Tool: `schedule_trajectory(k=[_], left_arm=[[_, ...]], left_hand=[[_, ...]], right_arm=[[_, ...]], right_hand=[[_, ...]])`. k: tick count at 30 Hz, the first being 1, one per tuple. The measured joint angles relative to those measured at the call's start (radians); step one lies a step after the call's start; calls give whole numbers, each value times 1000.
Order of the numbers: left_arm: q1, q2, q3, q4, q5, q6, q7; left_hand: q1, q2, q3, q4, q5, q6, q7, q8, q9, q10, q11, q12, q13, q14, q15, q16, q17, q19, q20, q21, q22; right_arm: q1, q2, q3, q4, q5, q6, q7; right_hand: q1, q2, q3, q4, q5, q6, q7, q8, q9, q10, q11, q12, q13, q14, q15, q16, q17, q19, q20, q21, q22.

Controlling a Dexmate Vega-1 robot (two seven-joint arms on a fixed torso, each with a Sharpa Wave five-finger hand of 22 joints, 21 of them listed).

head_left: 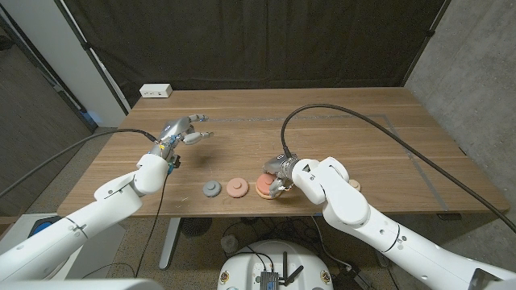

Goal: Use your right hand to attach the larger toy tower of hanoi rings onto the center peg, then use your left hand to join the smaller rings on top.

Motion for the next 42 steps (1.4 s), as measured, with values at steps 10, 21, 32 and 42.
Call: schedule_trajectory(k=[10, 21, 32, 42], left_arm=[[8, 1, -6, -2, -4, 0, 5], [17, 1, -13, -5, -6, -1, 10], [21, 2, -17, -8, -6, -2, 12], [21, 1, -17, -8, -6, -2, 12]], left_hand=[[0, 0, 4, -4, 0, 0, 0, 0, 0, 5, 5, 0, 0, 0, 0, 0, 0, 0, 0, 0, 0], [0, 0, 4, -4, 0, 0, 0, 0, 0, 5, 5, 0, 0, 0, 0, 0, 0, -2, 2, 8, -5], [0, 0, 8, 0, 0, 0, 0, 0, 0, 5, 5, 0, 0, -2, -2, 4, -2, -9, 2, 8, -5], [0, 0, 8, 0, 0, 0, 0, 0, 0, 5, 5, 0, 0, -2, -2, 4, -2, -9, 2, 15, -9]], right_arm=[[1, 11, 0, 1, -27, 10, 29], [4, 17, -8, 9, -93, 33, 55], [-10, 23, 3, 0, -141, 60, 61], [-25, 30, 20, -14, -163, 78, 79]], right_hand=[[-10, -28, -1, 10, -36, -41, 0, -35, -7, -26, -2, -1, -21, -18, 11, -22, -7, -9, 9, 0, -1], [-46, -46, -10, 15, -67, -64, 34, -43, -16, -55, 28, 4, -44, -25, 11, -34, -6, -12, 5, -1, 8], [-53, -52, -12, 17, -85, -70, 39, -43, -20, -60, 33, 4, -56, -25, 11, -34, 3, -12, 5, -1, 8], [-70, -54, -12, 17, -97, -77, 31, -43, -20, -60, 33, 4, -65, -25, 11, -34, 2, -12, 5, -8, 3]])
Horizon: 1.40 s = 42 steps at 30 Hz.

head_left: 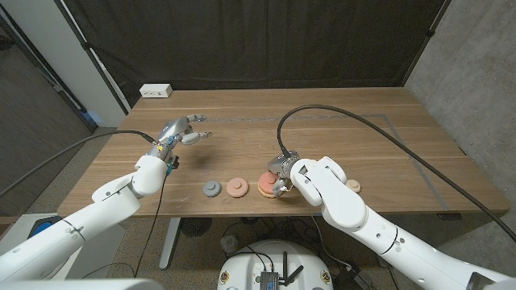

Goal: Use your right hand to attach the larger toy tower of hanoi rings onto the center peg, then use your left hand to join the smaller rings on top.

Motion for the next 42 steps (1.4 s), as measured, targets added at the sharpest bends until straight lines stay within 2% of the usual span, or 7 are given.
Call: schedule_trajectory(k=[4, 12, 16, 23, 26, 34, 42], left_arm=[[-1, -1, 0, 2, 0, -1, 0], [-2, -3, 0, 3, 0, -2, 0], [-2, -4, 0, 1, 0, -2, 2], [2, -8, 0, -12, 5, 7, 9], [4, -9, 0, -16, 7, 11, 11], [7, -18, 0, -25, 15, 22, 26], [0, -42, 5, -29, 21, 35, 40]], left_hand=[[0, 0, 0, 0, 0, 0, 0, 0, 0, 0, 0, 0, 0, 0, 0, 0, 0, 0, 0, 6, -1], [0, 0, 3, -3, 0, 0, 0, 0, 0, 0, 0, 0, 0, 0, 0, 0, 0, 0, 0, 10, -5], [0, 0, 3, -3, 0, 0, 0, 0, 0, 0, 0, 0, 0, 0, 0, 0, 0, 0, 0, 14, -5], [0, 0, 3, -3, 0, 0, 0, 0, 0, 0, 0, 0, 0, 0, 0, 0, 0, 0, 0, 14, -5], [0, 0, 3, -3, 0, 0, 0, 0, 0, 0, 0, 0, 0, 0, 0, 0, 0, 0, 0, 14, -9], [0, 0, 3, -3, 0, 0, 0, 0, 0, 0, 0, 0, 0, 0, 0, 0, -3, -5, 6, 21, -9], [0, 0, 3, -3, 0, 0, 0, 0, 0, 0, 0, 0, 0, 0, 0, 0, -3, -5, 6, 25, -9]], right_arm=[[-9, 2, 9, -9, -11, 3, 5], [-33, 5, 30, -25, -26, 3, -3], [-49, 5, 43, -36, -32, -3, -18], [-86, 5, 71, -57, -35, -23, -59], [-101, 3, 84, -65, -35, -31, -76], [-153, -13, 133, -96, -21, -60, -125], [-201, -42, 185, -123, 3, -81, -172]], right_hand=[[0, 0, 0, 0, -9, 8, -8, 0, -1, 0, 0, 0, -5, 0, 0, 0, -7, 0, 0, 0, 0], [-14, 14, 0, 0, -23, 40, -40, 12, -2, 36, -36, 12, -18, 0, 0, -2, -6, 0, 0, 0, 0], [-14, 15, 12, -5, -25, 60, -45, 20, 3, 47, -47, 12, -19, -4, 4, -5, -7, 0, 0, 0, 1], [20, 49, 36, -19, -25, 74, -52, 27, 9, 63, -63, 19, -19, -4, 4, -5, -4, 4, 4, 0, 2], [29, 58, 45, -19, -25, 87, -51, 35, 12, 63, -63, 19, -19, -4, 4, 3, 1, 4, 4, -4, 1], [30, 58, 50, -25, -25, 90, -48, 35, 19, 55, -63, 19, -16, -7, 7, -2, -7, 0, 0, -9, -5], [53, 63, 61, -30, -20, 77, -52, 35, 21, 55, -63, 23, -13, -16, 9, -5, -12, 0, 0, -9, -5]])
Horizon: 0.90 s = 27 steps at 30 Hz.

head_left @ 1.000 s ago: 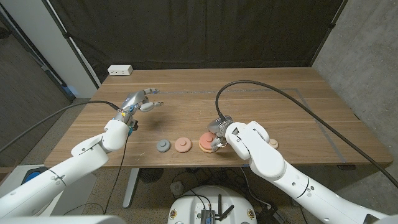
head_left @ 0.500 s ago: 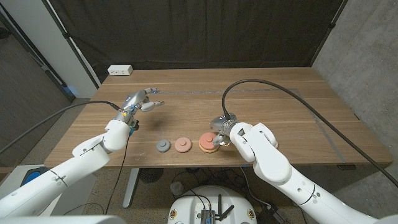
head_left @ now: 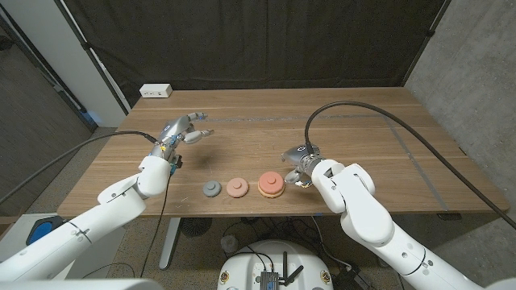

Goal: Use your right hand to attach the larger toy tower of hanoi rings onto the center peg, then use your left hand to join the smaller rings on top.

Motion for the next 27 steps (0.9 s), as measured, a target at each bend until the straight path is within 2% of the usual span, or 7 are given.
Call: schedule_trajectory(k=[5, 8, 12, 13, 27], left_arm=[[-9, -13, 8, 0, 0, 3, 3], [-13, -16, 13, -1, 0, 6, 3], [-15, -15, 15, -9, 2, 11, 0], [-15, -14, 15, -12, 2, 14, -2], [-9, -5, 14, -31, 6, 32, -11]], left_hand=[[0, 0, 0, 0, 0, 0, 0, 0, 0, 0, 0, 0, 0, -2, -2, 3, 0, 0, 0, 0, -5], [0, 0, 0, 0, 0, 0, 0, -5, 0, 0, 0, 0, 0, -2, -2, 7, 0, 0, 0, 0, -5], [0, 0, 3, -3, 0, 0, 0, -8, 0, 0, 0, 0, 0, -2, -2, 7, 0, -4, -4, 0, -5], [0, 0, 3, -3, 0, 0, 0, -8, 0, 0, 0, 0, 0, -2, -2, 7, 0, -5, -5, 0, -5], [0, 0, 7, 1, 0, 0, 0, -8, 0, 0, 0, 0, 0, -7, 4, 7, -3, -5, -5, 7, -5]], right_arm=[[-21, -13, 25, -7, 19, -11, -31], [-34, -21, 39, -9, 31, -20, -53], [-48, -27, 50, -10, 41, -32, -79], [-53, -29, 54, -10, 45, -36, -90], [-118, -64, 96, -20, 85, -80, -204]], right_hand=[[1, -1, 4, -4, 0, 9, -9, 0, 5, 0, 0, 4, 3, 0, 0, 0, 3, 0, 0, 0, 3], [25, -7, 11, -5, 0, 9, -9, 4, 7, 0, 0, 4, 3, 0, 0, 0, 2, -4, 4, 0, 1], [25, -6, 18, -7, 4, 13, -13, 6, 9, 6, -6, 4, 7, 0, 0, 0, 0, -6, 6, 0, 0], [34, 2, 18, -7, 4, 15, -14, 6, 9, 6, -6, 4, 7, 0, 0, 0, 0, -6, 6, 0, 0], [46, 1, 25, -8, 7, 18, -18, 14, 14, 17, -16, 11, 12, 0, 0, 0, 3, -5, 6, 0, 0]])
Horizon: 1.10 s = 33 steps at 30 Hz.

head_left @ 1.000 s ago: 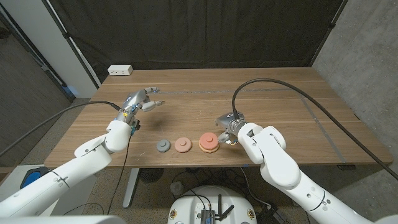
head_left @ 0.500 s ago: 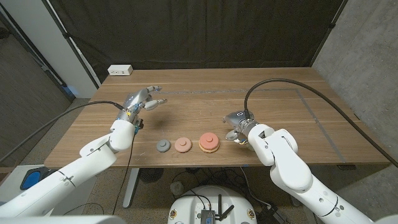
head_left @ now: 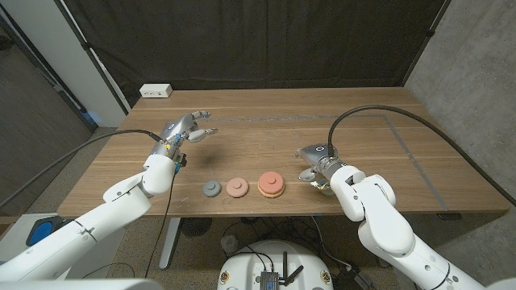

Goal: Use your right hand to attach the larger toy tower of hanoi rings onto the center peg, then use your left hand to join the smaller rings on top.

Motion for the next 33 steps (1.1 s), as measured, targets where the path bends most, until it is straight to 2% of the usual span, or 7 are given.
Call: schedule_trajectory(k=[7, 9, 13, 16, 19, 25, 33], left_arm=[[14, 8, -4, -21, 3, 17, -2], [19, 11, -7, -27, 3, 21, -2], [28, 17, -12, -39, 4, 32, -3], [34, 21, -16, -48, 4, 39, -6], [41, 27, -19, -60, 4, 47, -10], [47, 36, -21, -78, 10, 63, -19], [51, 57, -21, -109, 25, 106, -44]], left_hand=[[0, 0, 0, 0, 0, 0, 0, 0, 0, 0, 0, 0, 0, 0, 0, 0, -2, 0, 0, 4, 0], [0, 0, 0, 0, 0, 0, 0, 0, 0, 0, 0, 0, 0, 0, 0, 0, -2, 0, 0, 4, 0], [0, 0, 0, 0, 0, 0, 0, 0, 0, 0, 0, -1, 0, 0, 0, 0, -1, 0, 0, 4, -4], [0, 0, 0, 0, 0, 0, 0, 0, 0, 0, 0, -6, 0, 0, 0, 0, -1, -2, 2, 7, -5], [0, 0, 0, 0, 0, 0, 0, 0, 0, -3, -4, -6, 0, -2, -2, 0, -2, -4, 4, 7, -5], [0, 0, 0, 0, 0, -4, 4, 0, 0, -7, 0, -6, 0, -6, 2, 0, -2, -4, 4, 11, -5], [4, -4, 5, -6, 7, -9, 9, 0, 0, -14, 7, -10, -2, -9, 2, 0, -3, -13, 2, 15, -5]], right_arm=[[-38, -21, 20, -7, 20, -25, -65], [-46, -25, 24, -8, 23, -32, -79], [-70, -35, 34, -12, 29, -47, -106], [-87, -41, 41, -15, 32, -59, -125], [-106, -46, 48, -19, 35, -77, -151], [-136, -52, 56, -22, 36, -105, -185], [-156, -53, 59, -23, 37, -126, -213]], right_hand=[[8, 8, 8, 0, 0, 4, -3, 0, 5, 0, 0, 0, 0, 0, 0, 0, 0, 0, 0, 5, 0], [20, -4, 8, 0, 0, 4, -3, 0, 5, 7, 0, 0, 0, 0, 0, 0, 0, 0, 0, 5, 0], [22, -2, 8, 0, 0, 4, -3, 0, 6, 9, -2, 0, 5, 0, 0, 0, 0, 0, 0, 5, 0], [26, 3, 11, 3, 0, 18, -12, 10, 9, 11, -4, 0, 5, 0, 0, 0, -2, 0, 0, 5, -5], [26, 3, 12, 4, 0, 45, -19, 26, 16, 26, -18, 0, 9, 0, 0, 0, -3, 0, 0, 5, -5], [40, -11, 16, 8, 0, 48, -23, 27, 22, 29, -21, 0, 14, 0, 0, -7, -3, -8, 0, 5, -9], [40, -12, 16, 8, 0, 48, -23, 27, 23, 34, -27, 0, 18, 0, 0, -7, -4, -9, 2, 13, -9]])
